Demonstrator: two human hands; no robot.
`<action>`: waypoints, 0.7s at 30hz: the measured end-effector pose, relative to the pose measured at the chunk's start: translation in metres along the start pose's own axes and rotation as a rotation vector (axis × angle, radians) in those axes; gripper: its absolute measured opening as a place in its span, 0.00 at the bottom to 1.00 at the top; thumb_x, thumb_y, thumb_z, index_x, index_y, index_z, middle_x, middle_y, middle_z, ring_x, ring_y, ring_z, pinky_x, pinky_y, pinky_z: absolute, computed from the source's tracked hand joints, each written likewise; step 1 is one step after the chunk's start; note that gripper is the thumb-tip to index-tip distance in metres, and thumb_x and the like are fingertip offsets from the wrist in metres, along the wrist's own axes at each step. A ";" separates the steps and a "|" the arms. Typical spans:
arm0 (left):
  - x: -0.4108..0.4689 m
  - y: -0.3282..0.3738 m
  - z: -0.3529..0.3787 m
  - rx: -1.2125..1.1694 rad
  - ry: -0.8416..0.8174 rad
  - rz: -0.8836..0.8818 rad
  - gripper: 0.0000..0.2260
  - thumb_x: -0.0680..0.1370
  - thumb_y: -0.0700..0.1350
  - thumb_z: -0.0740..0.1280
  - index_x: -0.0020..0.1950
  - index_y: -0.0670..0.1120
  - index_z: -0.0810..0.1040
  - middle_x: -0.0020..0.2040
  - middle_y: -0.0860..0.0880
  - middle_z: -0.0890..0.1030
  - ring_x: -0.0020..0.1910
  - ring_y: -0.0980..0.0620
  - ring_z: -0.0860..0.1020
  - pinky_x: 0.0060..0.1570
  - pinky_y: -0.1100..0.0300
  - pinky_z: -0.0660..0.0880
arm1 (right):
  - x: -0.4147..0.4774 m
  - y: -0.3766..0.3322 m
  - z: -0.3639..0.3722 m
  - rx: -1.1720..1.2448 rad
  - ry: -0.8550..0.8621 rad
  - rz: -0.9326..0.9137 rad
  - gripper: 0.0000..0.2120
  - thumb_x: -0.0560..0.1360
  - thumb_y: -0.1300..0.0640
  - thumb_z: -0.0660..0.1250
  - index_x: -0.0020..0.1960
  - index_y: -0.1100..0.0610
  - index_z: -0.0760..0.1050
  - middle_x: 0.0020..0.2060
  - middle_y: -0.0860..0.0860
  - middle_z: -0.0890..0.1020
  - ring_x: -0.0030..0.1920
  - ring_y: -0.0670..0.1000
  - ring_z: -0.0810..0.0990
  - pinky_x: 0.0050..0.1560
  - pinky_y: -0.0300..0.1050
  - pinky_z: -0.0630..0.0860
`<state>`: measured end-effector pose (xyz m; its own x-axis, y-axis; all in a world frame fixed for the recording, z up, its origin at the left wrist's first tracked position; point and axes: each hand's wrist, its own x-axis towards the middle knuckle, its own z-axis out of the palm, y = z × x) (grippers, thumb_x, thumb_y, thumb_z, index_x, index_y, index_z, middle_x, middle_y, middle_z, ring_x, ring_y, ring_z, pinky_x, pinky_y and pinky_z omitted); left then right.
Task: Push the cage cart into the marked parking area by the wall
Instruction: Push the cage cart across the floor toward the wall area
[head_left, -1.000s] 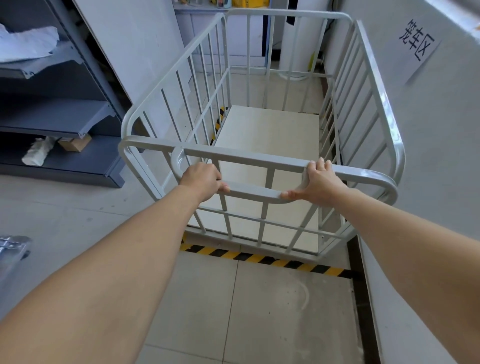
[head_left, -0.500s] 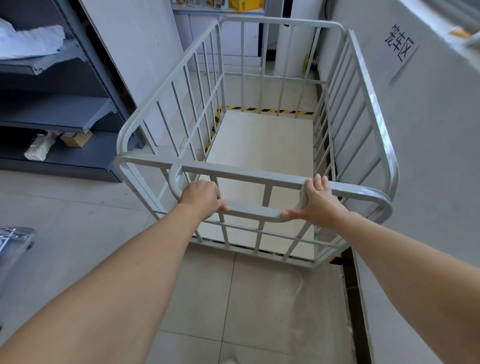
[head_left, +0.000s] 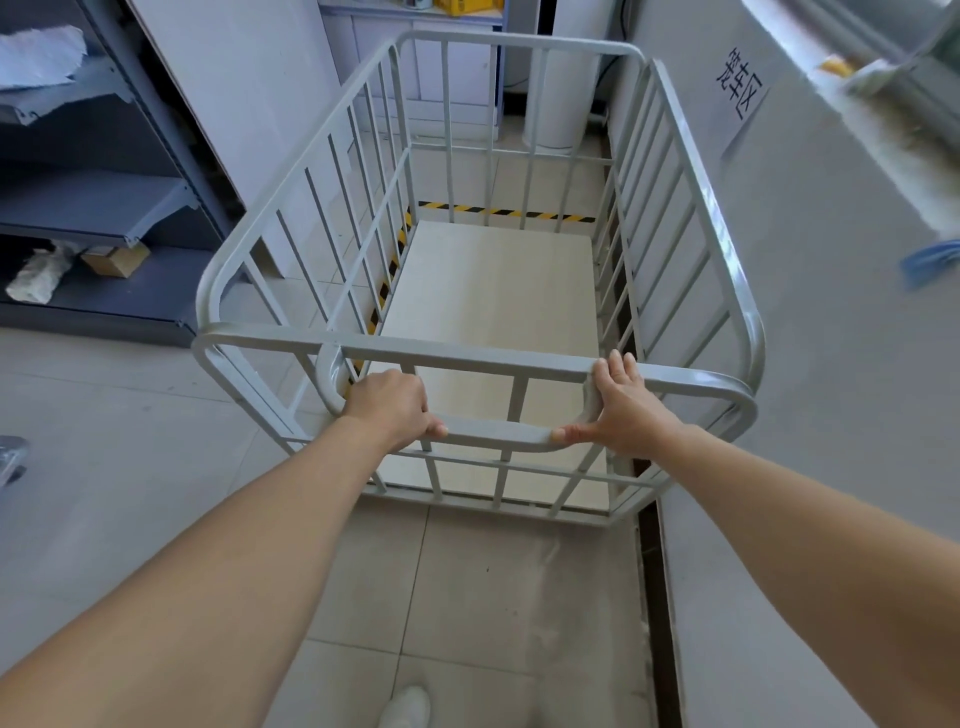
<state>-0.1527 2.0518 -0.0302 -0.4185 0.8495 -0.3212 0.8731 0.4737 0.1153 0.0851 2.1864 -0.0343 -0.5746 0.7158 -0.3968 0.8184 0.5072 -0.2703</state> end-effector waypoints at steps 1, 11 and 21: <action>0.002 0.004 0.000 0.004 0.005 0.002 0.19 0.70 0.62 0.69 0.48 0.49 0.86 0.47 0.49 0.84 0.48 0.47 0.79 0.43 0.57 0.74 | 0.002 0.004 -0.002 -0.002 0.001 -0.001 0.61 0.62 0.29 0.68 0.78 0.61 0.42 0.78 0.58 0.42 0.77 0.60 0.36 0.76 0.57 0.43; 0.052 0.014 -0.017 -0.013 0.015 -0.039 0.19 0.70 0.63 0.68 0.46 0.50 0.86 0.46 0.48 0.83 0.47 0.47 0.78 0.44 0.56 0.75 | 0.057 0.021 -0.024 -0.012 0.013 -0.011 0.63 0.60 0.28 0.67 0.78 0.61 0.41 0.78 0.58 0.41 0.77 0.60 0.36 0.76 0.56 0.43; 0.139 0.021 -0.047 -0.005 0.006 -0.013 0.21 0.71 0.63 0.68 0.46 0.46 0.85 0.44 0.47 0.83 0.47 0.46 0.79 0.42 0.57 0.73 | 0.140 0.030 -0.068 -0.054 -0.005 0.011 0.62 0.61 0.28 0.67 0.78 0.59 0.42 0.78 0.56 0.41 0.78 0.58 0.36 0.76 0.56 0.45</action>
<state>-0.2040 2.1908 -0.0283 -0.4311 0.8448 -0.3168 0.8665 0.4855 0.1156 0.0288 2.3344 -0.0387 -0.5652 0.7193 -0.4039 0.8232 0.5242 -0.2182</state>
